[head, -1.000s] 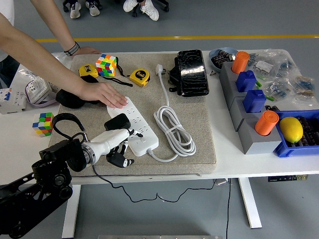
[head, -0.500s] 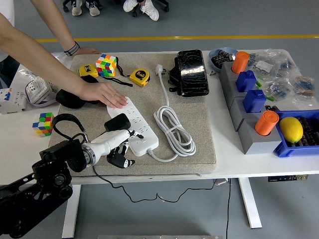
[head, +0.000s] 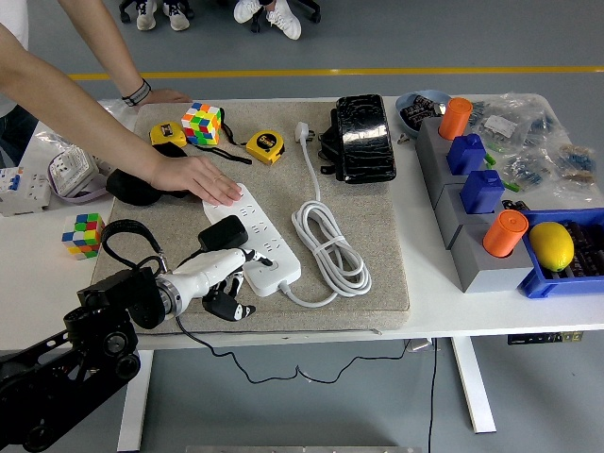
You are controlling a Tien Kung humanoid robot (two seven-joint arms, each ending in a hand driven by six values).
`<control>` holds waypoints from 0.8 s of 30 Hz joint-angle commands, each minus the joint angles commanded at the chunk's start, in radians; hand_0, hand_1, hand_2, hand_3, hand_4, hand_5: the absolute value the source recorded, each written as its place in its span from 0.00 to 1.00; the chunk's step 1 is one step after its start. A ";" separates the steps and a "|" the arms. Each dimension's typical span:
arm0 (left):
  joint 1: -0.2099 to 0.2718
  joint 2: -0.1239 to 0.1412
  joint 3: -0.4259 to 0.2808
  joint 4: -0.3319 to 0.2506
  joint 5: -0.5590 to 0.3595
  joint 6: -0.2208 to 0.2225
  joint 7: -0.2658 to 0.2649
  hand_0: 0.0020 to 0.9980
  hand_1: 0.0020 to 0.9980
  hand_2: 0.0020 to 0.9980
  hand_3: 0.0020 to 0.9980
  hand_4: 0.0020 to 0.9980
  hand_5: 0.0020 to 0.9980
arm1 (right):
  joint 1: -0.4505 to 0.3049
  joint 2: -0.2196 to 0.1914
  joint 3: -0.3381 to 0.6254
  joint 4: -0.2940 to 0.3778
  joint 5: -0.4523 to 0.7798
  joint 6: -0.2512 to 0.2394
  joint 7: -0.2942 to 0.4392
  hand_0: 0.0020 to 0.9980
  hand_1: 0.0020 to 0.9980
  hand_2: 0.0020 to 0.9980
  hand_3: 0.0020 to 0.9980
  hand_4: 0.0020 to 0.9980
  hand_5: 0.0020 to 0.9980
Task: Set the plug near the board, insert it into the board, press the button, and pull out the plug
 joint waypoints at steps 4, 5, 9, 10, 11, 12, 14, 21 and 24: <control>0.000 0.001 0.004 -0.003 -0.003 -0.003 0.002 0.06 0.07 0.15 0.85 0.78 0.00 | 0.000 0.000 0.003 0.000 -0.001 0.000 0.000 0.55 0.57 0.53 0.51 0.81 0.36; 0.000 0.001 0.004 -0.004 -0.003 -0.003 0.002 0.06 0.07 0.15 0.84 0.79 0.00 | 0.000 0.000 0.003 0.000 -0.001 0.000 0.000 0.55 0.57 0.53 0.51 0.81 0.36; 0.006 0.001 -0.012 -0.022 -0.011 0.020 -0.026 0.06 0.07 0.15 0.84 0.79 0.00 | -0.001 0.000 0.004 0.000 -0.001 0.000 0.001 0.55 0.57 0.53 0.51 0.81 0.36; 0.008 0.001 -0.018 -0.025 -0.015 0.029 -0.037 0.06 0.07 0.15 0.84 0.79 0.00 | 0.000 0.000 0.004 0.000 -0.001 0.000 0.001 0.55 0.57 0.53 0.51 0.81 0.36; 0.010 0.002 -0.029 -0.027 -0.032 0.039 -0.052 0.06 0.07 0.15 0.83 0.78 0.00 | 0.000 0.000 0.004 0.000 -0.002 0.000 0.001 0.55 0.57 0.53 0.51 0.81 0.36; 0.014 0.003 -0.042 -0.025 -0.064 0.060 -0.079 0.06 0.07 0.15 0.83 0.78 0.00 | 0.000 0.000 0.005 0.000 -0.003 0.000 0.001 0.55 0.57 0.53 0.51 0.81 0.36; 0.019 0.003 -0.058 -0.015 -0.113 0.105 -0.136 0.06 0.07 0.15 0.83 0.78 0.00 | 0.000 0.000 0.005 0.000 -0.003 0.000 0.001 0.55 0.57 0.53 0.51 0.81 0.36; 0.042 0.002 -0.092 0.058 -0.357 0.300 -0.360 0.12 0.11 0.23 0.65 0.73 0.07 | 0.000 0.001 -0.001 -0.001 0.001 0.001 0.000 0.55 0.57 0.53 0.50 0.81 0.36; 0.048 -0.001 -0.083 0.103 -0.476 0.404 -0.468 0.20 0.20 0.31 0.57 0.80 0.13 | 0.002 0.002 -0.003 -0.001 0.002 0.001 0.000 0.55 0.57 0.53 0.50 0.81 0.36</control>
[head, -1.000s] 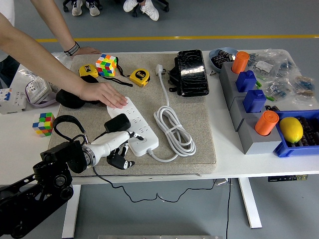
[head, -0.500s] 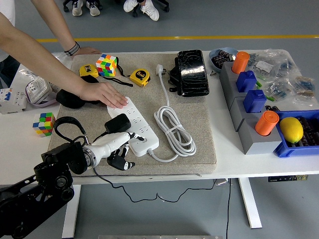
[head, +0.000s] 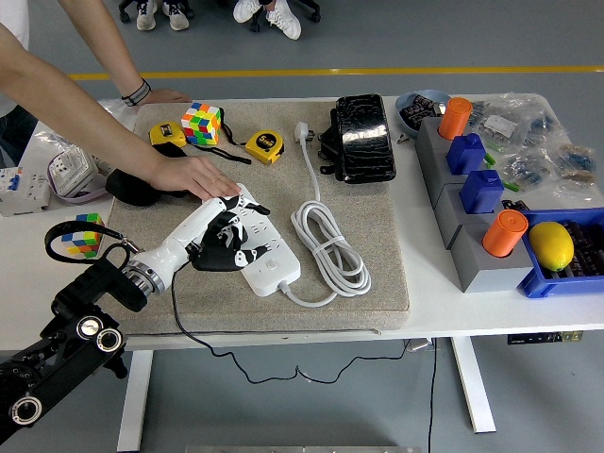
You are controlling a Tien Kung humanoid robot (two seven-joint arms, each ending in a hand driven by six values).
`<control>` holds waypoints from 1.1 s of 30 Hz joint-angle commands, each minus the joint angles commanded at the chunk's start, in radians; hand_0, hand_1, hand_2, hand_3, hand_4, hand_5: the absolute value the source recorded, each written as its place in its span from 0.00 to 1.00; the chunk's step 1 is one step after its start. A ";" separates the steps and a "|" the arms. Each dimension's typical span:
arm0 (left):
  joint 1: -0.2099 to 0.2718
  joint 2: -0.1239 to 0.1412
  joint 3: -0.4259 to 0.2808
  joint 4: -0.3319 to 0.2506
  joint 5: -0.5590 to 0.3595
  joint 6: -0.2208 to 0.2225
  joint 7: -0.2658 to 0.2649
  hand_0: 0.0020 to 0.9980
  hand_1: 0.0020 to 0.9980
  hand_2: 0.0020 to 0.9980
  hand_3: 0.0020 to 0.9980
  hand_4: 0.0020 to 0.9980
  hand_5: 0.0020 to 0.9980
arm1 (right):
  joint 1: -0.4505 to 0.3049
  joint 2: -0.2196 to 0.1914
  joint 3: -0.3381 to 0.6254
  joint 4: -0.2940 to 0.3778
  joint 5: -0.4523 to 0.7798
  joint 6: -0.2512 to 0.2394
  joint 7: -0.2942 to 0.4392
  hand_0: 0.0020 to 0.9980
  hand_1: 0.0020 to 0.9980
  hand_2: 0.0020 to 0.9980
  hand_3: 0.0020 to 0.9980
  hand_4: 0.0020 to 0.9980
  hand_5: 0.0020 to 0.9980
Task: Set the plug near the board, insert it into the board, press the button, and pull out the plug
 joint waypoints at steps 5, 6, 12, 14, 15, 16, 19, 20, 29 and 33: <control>0.017 -0.009 -0.007 0.060 -0.204 0.076 -0.103 0.31 0.38 0.46 0.53 0.82 0.18 | 0.002 -0.001 -0.003 0.000 0.000 0.000 0.000 0.55 0.57 0.53 0.50 0.82 0.36; 0.023 -0.011 -0.012 0.072 -0.247 0.083 -0.118 0.31 0.38 0.46 0.53 0.82 0.18 | 0.002 -0.001 -0.007 0.000 0.001 0.000 -0.001 0.55 0.57 0.53 0.50 0.82 0.36; 0.035 -0.016 -0.038 0.099 -0.222 0.139 -0.207 0.43 0.51 0.53 0.55 0.86 0.20 | 0.002 -0.003 -0.016 -0.001 0.004 0.000 0.000 0.55 0.57 0.53 0.50 0.81 0.36; 0.030 -0.019 -0.045 0.109 -0.144 0.163 -0.185 0.43 0.51 0.53 0.55 0.86 0.20 | 0.002 -0.004 -0.019 0.000 0.004 0.000 0.000 0.55 0.57 0.53 0.50 0.81 0.36; 0.028 -0.020 -0.048 0.112 -0.109 0.167 -0.174 0.43 0.51 0.53 0.55 0.86 0.20 | 0.003 -0.004 -0.019 0.000 0.004 0.000 0.000 0.55 0.57 0.53 0.50 0.81 0.36; 0.024 -0.022 -0.051 0.119 -0.070 0.174 -0.143 0.43 0.51 0.53 0.55 0.86 0.20 | 0.003 -0.005 -0.019 0.000 0.002 0.000 0.000 0.55 0.57 0.53 0.50 0.81 0.36; 0.014 -0.026 -0.049 0.134 0.060 0.160 -0.041 0.69 0.70 0.68 0.67 1.00 0.39 | 0.006 -0.006 -0.019 0.001 0.000 0.000 0.001 0.55 0.57 0.53 0.50 0.81 0.36; 0.012 -0.027 -0.046 0.137 0.099 0.157 -0.014 0.69 0.70 0.68 0.67 1.00 0.39 | 0.006 -0.006 -0.019 0.001 0.000 0.000 0.000 0.55 0.57 0.53 0.50 0.81 0.36; -0.011 -0.041 -0.014 0.167 0.470 0.140 0.093 0.71 0.73 0.72 0.73 1.00 0.46 | 0.003 -0.009 -0.025 0.001 0.003 0.000 0.000 0.55 0.57 0.53 0.50 0.81 0.36; -0.024 -0.045 0.009 0.188 0.521 0.128 0.135 0.71 0.73 0.72 0.73 1.00 0.46 | 0.002 -0.009 -0.022 0.003 -0.001 -0.001 0.001 0.55 0.57 0.53 0.50 0.81 0.36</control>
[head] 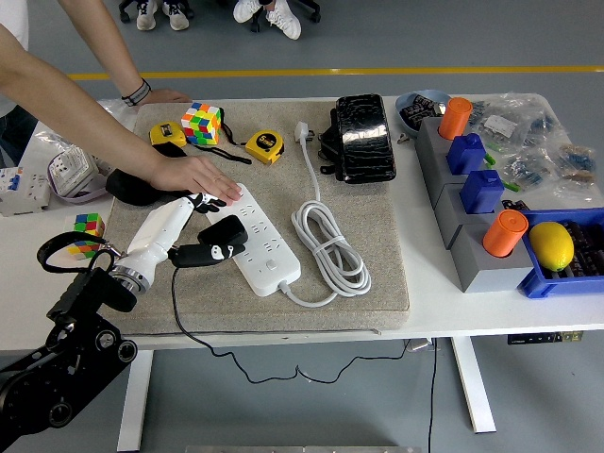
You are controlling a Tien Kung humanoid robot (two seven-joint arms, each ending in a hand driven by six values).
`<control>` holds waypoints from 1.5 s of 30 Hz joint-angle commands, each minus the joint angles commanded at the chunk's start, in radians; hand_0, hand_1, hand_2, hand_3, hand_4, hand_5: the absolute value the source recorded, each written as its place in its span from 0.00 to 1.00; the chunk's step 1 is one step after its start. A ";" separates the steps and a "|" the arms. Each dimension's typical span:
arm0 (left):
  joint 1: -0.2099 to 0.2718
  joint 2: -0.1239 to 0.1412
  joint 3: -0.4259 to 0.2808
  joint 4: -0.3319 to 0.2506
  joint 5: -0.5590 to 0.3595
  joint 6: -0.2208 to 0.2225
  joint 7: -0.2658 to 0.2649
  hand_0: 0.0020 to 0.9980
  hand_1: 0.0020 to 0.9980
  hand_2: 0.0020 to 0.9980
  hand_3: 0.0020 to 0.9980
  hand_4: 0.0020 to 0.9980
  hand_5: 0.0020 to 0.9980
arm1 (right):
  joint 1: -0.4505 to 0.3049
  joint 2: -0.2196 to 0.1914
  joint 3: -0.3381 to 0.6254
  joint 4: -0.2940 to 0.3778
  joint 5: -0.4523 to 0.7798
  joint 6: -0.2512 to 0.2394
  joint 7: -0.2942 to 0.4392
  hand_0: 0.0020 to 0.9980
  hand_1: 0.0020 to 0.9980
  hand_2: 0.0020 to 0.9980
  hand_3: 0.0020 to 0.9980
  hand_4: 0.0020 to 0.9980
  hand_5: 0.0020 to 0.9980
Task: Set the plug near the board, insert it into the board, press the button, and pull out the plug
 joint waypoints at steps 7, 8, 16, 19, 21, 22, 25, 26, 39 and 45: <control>-0.022 -0.018 0.017 0.032 0.021 0.026 0.034 0.59 0.65 0.63 0.69 1.00 0.46 | -0.003 0.001 0.005 0.001 -0.005 -0.001 0.000 0.55 0.57 0.53 0.50 0.81 0.36; -0.026 -0.021 0.019 0.038 0.017 0.027 0.040 0.46 0.54 0.54 0.63 1.00 0.40 | -0.003 0.002 0.007 0.001 -0.005 -0.001 0.000 0.55 0.57 0.53 0.50 0.81 0.36; -0.040 -0.033 0.028 0.074 0.024 0.030 0.051 0.38 0.48 0.50 0.57 1.00 0.35 | -0.005 0.004 0.023 0.004 -0.017 -0.001 0.000 0.55 0.57 0.53 0.50 0.81 0.36; -0.040 -0.036 0.027 0.075 0.024 0.043 0.037 0.38 0.48 0.50 0.57 1.00 0.35 | -0.006 0.004 0.026 0.004 -0.018 -0.002 0.001 0.55 0.57 0.53 0.50 0.81 0.36; -0.041 -0.037 0.027 0.075 0.022 0.053 0.028 0.30 0.40 0.46 0.52 0.88 0.21 | -0.007 0.005 0.027 0.004 -0.019 -0.002 0.001 0.55 0.57 0.53 0.50 0.82 0.36; -0.042 -0.038 0.028 0.075 0.022 0.060 0.022 0.30 0.40 0.46 0.52 0.88 0.21 | -0.007 0.005 0.027 0.005 -0.019 -0.002 0.001 0.55 0.57 0.53 0.50 0.82 0.36; -0.044 -0.040 0.030 0.077 0.021 0.074 0.013 0.30 0.40 0.46 0.52 0.88 0.21 | -0.006 0.006 0.026 0.004 -0.019 -0.002 0.001 0.55 0.57 0.53 0.50 0.82 0.36; -0.045 -0.040 0.031 0.078 0.021 0.071 0.018 0.27 0.37 0.43 0.52 0.80 0.12 | -0.005 0.006 0.027 0.005 -0.019 -0.002 0.001 0.55 0.57 0.53 0.50 0.81 0.36; -0.039 -0.037 0.030 0.065 0.012 0.096 0.005 0.21 0.32 0.35 0.51 0.72 0.03 | -0.006 0.008 0.038 0.006 -0.027 -0.004 0.002 0.55 0.57 0.53 0.50 0.81 0.36; -0.019 -0.024 0.001 0.033 -0.020 0.131 -0.066 0.21 0.31 0.34 0.50 0.70 0.01 | -0.006 0.009 0.039 0.006 -0.029 -0.004 0.003 0.55 0.57 0.53 0.50 0.81 0.36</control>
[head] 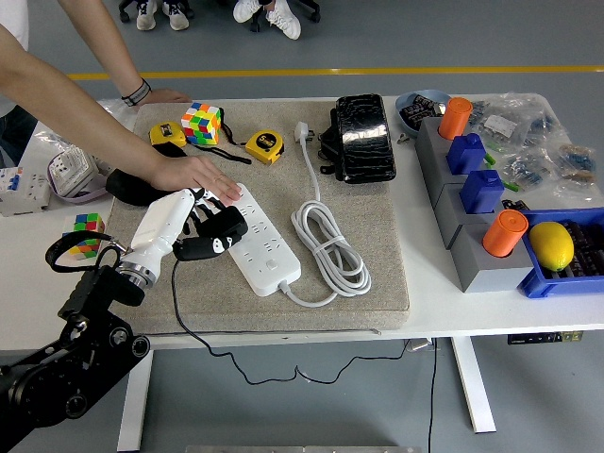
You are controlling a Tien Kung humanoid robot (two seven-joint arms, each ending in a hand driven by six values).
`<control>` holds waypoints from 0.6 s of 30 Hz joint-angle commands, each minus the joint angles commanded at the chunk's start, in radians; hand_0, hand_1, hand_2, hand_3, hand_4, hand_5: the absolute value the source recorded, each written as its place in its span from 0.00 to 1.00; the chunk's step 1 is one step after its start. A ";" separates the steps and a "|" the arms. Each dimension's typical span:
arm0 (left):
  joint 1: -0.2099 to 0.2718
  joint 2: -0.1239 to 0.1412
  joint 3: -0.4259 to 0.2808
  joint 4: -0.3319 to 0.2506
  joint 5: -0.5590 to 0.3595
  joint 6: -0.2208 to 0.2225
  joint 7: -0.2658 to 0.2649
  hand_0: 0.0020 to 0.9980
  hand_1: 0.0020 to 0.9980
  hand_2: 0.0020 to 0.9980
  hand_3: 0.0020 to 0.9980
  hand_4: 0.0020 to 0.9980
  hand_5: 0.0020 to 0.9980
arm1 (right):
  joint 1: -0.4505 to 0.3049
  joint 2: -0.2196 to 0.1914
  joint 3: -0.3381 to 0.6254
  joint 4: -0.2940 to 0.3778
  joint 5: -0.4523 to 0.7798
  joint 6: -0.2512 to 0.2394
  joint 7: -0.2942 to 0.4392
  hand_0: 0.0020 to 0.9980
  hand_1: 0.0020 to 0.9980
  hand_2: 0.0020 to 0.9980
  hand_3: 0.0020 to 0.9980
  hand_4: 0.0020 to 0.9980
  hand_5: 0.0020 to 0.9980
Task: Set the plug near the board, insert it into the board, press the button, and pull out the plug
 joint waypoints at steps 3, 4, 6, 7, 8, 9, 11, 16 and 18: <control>0.014 0.011 -0.024 -0.022 -0.005 0.016 -0.031 0.21 0.31 0.34 0.50 0.70 0.01 | 0.001 0.000 0.002 0.000 -0.001 0.000 0.000 0.55 0.57 0.53 0.50 0.81 0.36; 0.018 0.016 -0.034 -0.023 -0.001 0.021 -0.039 0.21 0.31 0.34 0.50 0.70 0.01 | 0.001 0.000 0.002 0.000 0.000 0.000 0.000 0.55 0.57 0.53 0.50 0.81 0.36; 0.022 0.022 -0.050 -0.012 0.008 0.021 -0.044 0.21 0.31 0.34 0.51 0.70 0.00 | 0.000 0.000 0.001 -0.001 0.000 0.000 0.000 0.55 0.57 0.53 0.50 0.81 0.36; 0.025 0.026 -0.059 0.002 0.014 0.019 -0.046 0.21 0.31 0.34 0.51 0.70 0.00 | 0.001 0.000 0.001 -0.001 0.001 0.000 0.000 0.55 0.57 0.53 0.50 0.81 0.36; 0.027 0.030 -0.066 0.014 0.023 0.017 -0.051 0.21 0.31 0.34 0.51 0.70 0.00 | 0.001 0.000 0.003 0.000 0.000 0.000 0.000 0.55 0.57 0.53 0.50 0.81 0.36; 0.029 0.033 -0.070 0.026 0.020 0.015 -0.060 0.21 0.31 0.34 0.51 0.70 0.00 | 0.001 0.000 0.004 0.000 -0.002 0.000 0.000 0.55 0.57 0.53 0.50 0.81 0.36; 0.032 0.039 -0.074 0.053 0.021 0.013 -0.075 0.23 0.31 0.35 0.51 0.71 0.01 | 0.001 0.000 0.004 0.000 -0.001 0.000 0.000 0.55 0.57 0.53 0.50 0.81 0.36; 0.032 0.036 -0.074 0.134 0.024 0.016 -0.102 0.23 0.31 0.35 0.51 0.71 0.01 | 0.001 0.001 0.004 0.000 -0.001 0.000 0.000 0.55 0.57 0.53 0.50 0.81 0.36; 0.034 0.033 -0.075 0.152 0.024 0.020 -0.111 0.25 0.33 0.36 0.51 0.71 0.03 | 0.000 0.001 0.002 0.000 -0.001 0.000 0.000 0.55 0.57 0.53 0.50 0.81 0.36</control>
